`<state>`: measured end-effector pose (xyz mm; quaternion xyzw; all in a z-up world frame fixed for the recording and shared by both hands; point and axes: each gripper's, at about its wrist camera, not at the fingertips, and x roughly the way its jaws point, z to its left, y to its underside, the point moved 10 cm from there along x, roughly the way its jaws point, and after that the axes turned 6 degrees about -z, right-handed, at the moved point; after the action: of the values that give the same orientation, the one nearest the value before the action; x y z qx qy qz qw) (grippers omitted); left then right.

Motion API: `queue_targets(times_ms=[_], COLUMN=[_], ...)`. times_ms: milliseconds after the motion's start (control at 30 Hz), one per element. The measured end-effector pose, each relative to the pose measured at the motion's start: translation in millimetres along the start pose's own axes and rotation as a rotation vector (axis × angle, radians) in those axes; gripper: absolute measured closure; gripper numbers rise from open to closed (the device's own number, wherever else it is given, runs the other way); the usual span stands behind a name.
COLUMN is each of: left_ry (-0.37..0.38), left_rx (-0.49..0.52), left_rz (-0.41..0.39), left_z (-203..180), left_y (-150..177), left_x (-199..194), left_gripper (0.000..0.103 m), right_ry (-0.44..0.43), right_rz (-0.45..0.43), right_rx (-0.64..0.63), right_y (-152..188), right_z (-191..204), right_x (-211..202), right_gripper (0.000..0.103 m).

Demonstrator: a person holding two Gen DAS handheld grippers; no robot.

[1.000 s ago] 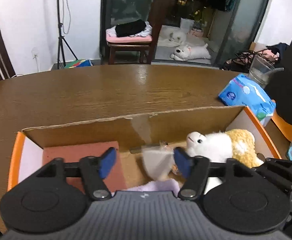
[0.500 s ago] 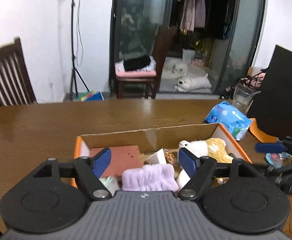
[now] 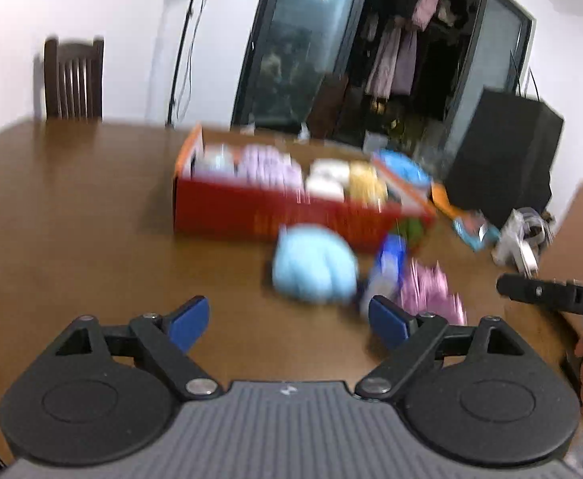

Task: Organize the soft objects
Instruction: 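Move both tools back over the pink satin scrunchie, then close both grippers on the pink satin scrunchie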

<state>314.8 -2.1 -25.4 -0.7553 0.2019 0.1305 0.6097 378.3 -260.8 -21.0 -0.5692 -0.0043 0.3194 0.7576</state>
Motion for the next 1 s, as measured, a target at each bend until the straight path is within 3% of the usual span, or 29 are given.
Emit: queue_targets(times_ms=[133,300,367,467,600,667,733,800,1000], left_ry=[-0.025,0.147,0.169,0.171,0.159,0.173,0.184,0.199,0.249], left_rx=[0.025,-0.045,-0.086,-0.047,0.013,0.006,0.002,0.006,-0.038], left_rz=[0.024,-0.009,0.028,0.070,0.116,0.135,0.141,0.144,0.134], left_z=[2,-39,-60,-89,-98,-95,-90,-84,-76], left_y=[6,-11,-12,-3,22,35,42,44,33], left_x=[1,20,44,75,91,91,89,82,69], left_gripper=[0.014,0.014,0.016,0.019,0.035,0.042,0.056,0.062,0.060], right_ry=[0.039,0.064,0.056,0.064,0.038,0.022,0.012,0.017,-0.029], right_rz=[0.030,-0.025,-0.022,-0.006,0.012,0.037,0.080,0.114,0.101], right_rx=[0.016,0.010,0.011,0.015,0.001,-0.014,-0.027,-0.033,0.051], right_y=[23,11,8,1,-7,-5,5,17,41], right_z=[-9,-14,-14,-16,-11,-8,-6,-8,-1], right_x=[-10,-6,9,41,69,82,93,95,44], right_gripper=[0.023,0.025,0.027,0.037,0.039,0.046,0.063,0.072,0.076])
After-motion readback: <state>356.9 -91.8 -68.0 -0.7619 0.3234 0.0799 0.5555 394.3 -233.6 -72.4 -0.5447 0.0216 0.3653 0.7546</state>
